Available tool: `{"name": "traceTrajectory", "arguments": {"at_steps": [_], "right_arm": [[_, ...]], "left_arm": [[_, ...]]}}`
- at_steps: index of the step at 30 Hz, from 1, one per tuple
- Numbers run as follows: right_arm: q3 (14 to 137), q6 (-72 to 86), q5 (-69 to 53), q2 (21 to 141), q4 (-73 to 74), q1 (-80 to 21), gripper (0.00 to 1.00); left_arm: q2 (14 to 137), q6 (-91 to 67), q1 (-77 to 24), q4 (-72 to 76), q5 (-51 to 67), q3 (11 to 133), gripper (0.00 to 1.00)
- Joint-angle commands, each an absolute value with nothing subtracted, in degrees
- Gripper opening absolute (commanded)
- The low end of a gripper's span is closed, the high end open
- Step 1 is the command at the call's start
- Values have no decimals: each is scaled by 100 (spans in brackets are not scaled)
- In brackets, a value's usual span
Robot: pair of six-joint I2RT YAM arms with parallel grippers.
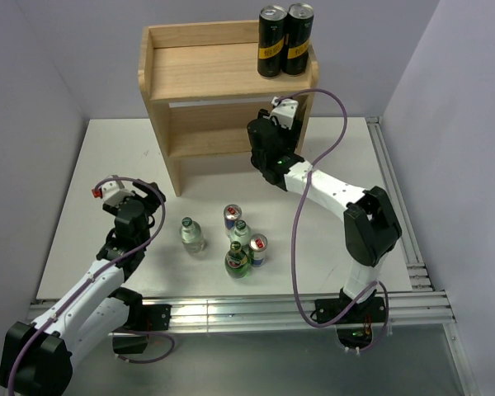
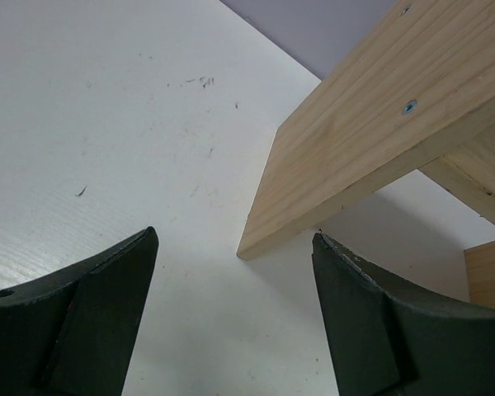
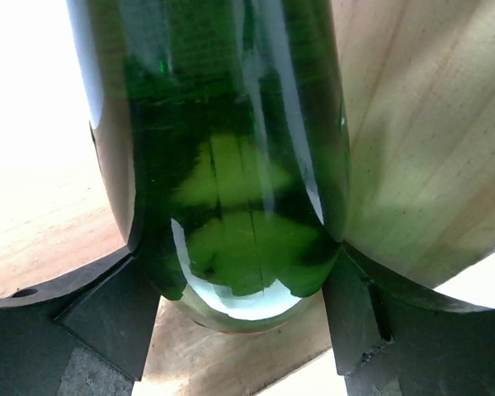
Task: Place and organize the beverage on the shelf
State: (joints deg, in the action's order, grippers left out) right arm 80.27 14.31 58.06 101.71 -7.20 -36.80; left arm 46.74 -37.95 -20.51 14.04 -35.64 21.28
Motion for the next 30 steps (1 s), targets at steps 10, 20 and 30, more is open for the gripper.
{"name": "traceTrajectory", "arguments": {"at_steps": [10,20,30], "right_arm": [[8297,1679,6407,10301,-1450,-3533,0],[8499,1354,6504,10573,-1687,-3525,10],[8534,1283,6399,10635,-1574,-3542,89]], "left_arm": [[4632,-3683,-2074,1547,-3498,2364,81],[4535,-3674,-2074,1494,-3516,2373,81],[4500,-3665,-2074,1468,-3542,2390,82]]}}
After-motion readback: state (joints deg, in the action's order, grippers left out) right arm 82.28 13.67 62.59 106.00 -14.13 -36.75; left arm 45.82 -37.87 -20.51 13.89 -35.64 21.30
